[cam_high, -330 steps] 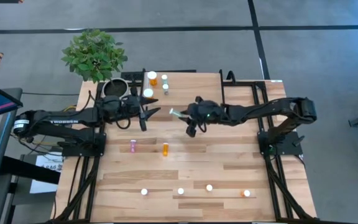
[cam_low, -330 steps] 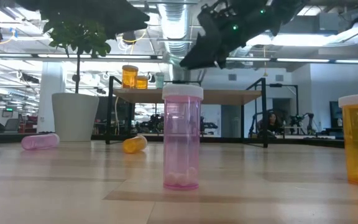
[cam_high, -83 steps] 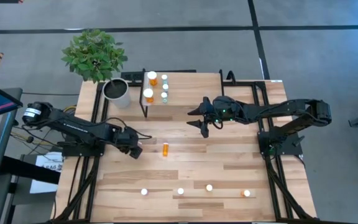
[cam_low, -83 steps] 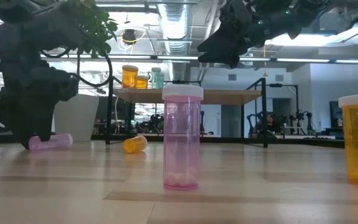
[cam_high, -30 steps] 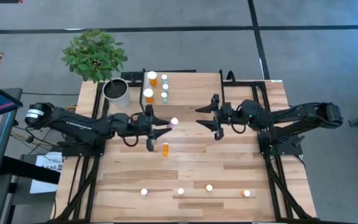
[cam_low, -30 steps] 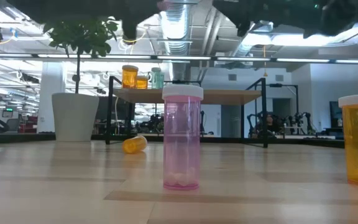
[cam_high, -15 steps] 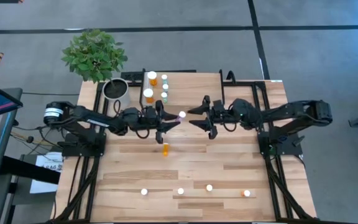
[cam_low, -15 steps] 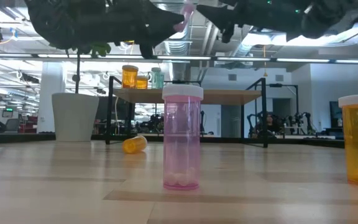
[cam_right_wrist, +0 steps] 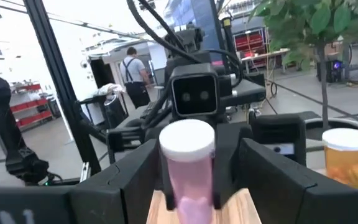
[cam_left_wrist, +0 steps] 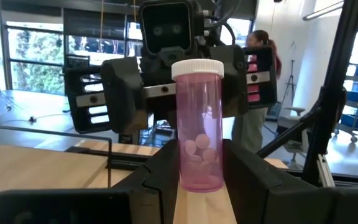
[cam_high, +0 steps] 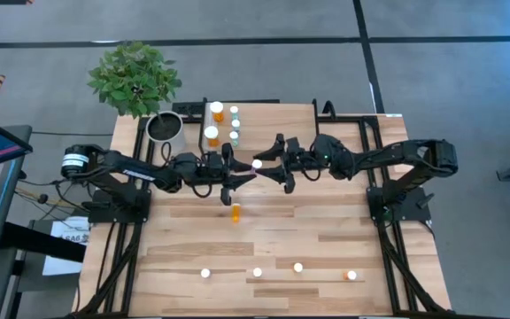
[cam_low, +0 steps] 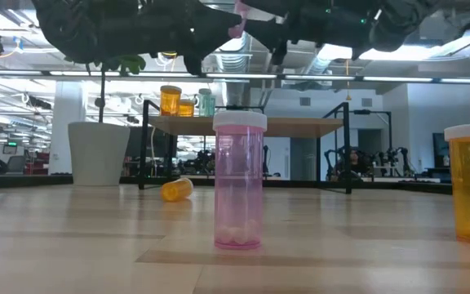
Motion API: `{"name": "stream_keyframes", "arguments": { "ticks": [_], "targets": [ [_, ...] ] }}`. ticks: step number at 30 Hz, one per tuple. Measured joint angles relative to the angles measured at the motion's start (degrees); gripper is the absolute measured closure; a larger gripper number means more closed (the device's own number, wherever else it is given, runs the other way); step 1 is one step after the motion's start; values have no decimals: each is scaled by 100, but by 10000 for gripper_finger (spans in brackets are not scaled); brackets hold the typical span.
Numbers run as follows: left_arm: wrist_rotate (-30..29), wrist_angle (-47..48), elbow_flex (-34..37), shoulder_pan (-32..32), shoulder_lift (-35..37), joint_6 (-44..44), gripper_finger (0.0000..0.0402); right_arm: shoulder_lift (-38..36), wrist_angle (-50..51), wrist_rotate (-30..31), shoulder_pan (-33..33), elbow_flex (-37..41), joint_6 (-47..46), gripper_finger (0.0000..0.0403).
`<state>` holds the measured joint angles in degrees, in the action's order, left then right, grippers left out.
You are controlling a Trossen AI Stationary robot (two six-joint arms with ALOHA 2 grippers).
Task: Pick and place medicine bottles onto shelf by color
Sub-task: Put the top left pink pill bottle on the shelf
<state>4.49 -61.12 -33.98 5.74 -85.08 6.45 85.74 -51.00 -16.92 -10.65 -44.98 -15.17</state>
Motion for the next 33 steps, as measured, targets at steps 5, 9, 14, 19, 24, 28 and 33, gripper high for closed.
{"name": "stream_keyframes", "arguments": {
  "ticks": [5,9,14,19,24,28,33],
  "targets": [
    [0,79,0,0,0,-27,301,-17,45,-14,1,-62,1,152],
    [-2,118,0,0,0,-64,301,-32,69,-14,1,-62,1,155],
    [-3,123,0,0,0,-66,301,-29,146,-25,3,-62,7,182],
    [-20,126,0,0,0,-65,301,-32,132,-77,3,-62,42,228],
    [-56,122,0,0,0,-63,299,-32,114,-119,1,-62,51,269],
    [-68,122,0,15,0,-62,279,-32,109,-117,-1,-62,58,279],
    [-69,225,0,107,0,-62,236,-34,73,-117,-88,-62,57,265]
  ]
}}
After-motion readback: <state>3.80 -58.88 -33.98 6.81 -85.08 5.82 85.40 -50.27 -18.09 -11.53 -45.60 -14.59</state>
